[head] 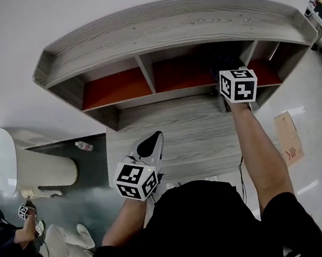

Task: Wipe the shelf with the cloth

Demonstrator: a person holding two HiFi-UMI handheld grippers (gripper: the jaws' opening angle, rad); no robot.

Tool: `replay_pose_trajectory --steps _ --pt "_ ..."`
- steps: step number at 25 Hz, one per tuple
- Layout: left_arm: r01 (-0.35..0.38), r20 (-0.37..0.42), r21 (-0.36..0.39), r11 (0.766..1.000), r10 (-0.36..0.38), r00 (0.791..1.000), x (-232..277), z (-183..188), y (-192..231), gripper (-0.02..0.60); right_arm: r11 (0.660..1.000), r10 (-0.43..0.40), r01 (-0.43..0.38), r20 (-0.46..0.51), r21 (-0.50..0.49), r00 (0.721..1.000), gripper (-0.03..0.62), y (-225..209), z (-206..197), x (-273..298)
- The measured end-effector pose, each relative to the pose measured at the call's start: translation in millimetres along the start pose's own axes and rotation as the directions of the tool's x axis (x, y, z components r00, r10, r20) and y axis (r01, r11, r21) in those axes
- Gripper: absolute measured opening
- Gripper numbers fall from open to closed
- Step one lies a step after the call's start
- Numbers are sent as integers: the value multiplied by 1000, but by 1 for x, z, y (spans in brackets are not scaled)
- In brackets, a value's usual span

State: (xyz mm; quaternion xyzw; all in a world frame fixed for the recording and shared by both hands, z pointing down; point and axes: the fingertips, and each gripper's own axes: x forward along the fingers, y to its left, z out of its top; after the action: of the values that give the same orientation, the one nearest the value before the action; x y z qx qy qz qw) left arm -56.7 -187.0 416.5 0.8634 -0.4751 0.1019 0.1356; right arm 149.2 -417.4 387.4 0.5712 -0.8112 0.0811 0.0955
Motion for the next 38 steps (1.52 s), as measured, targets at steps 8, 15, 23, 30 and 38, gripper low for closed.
replay_pose_trajectory --steps 8,15,23,30,38 --pt "6 10 -1 1000 -6 1000 -2 1 2 8 1000 -3 4 49 -15 999 95 0 38 -9" --pt "14 20 -1 1000 -14 1000 -4 5 3 8 1000 -9 11 76 -26 997 96 2 60 -16" --pt "14 18 -1 1000 -14 1000 -4 4 3 8 999 -4 8 111 -38 994 95 3 84 -26" --pt "14 23 0 1000 -14 1000 -5 4 2 8 999 -2 9 135 -51 991 95 5 100 -33" --pt "10 28 -3 1000 -10 1000 -8 3 3 8 998 -7 16 125 -66 992 96 5 103 -34"
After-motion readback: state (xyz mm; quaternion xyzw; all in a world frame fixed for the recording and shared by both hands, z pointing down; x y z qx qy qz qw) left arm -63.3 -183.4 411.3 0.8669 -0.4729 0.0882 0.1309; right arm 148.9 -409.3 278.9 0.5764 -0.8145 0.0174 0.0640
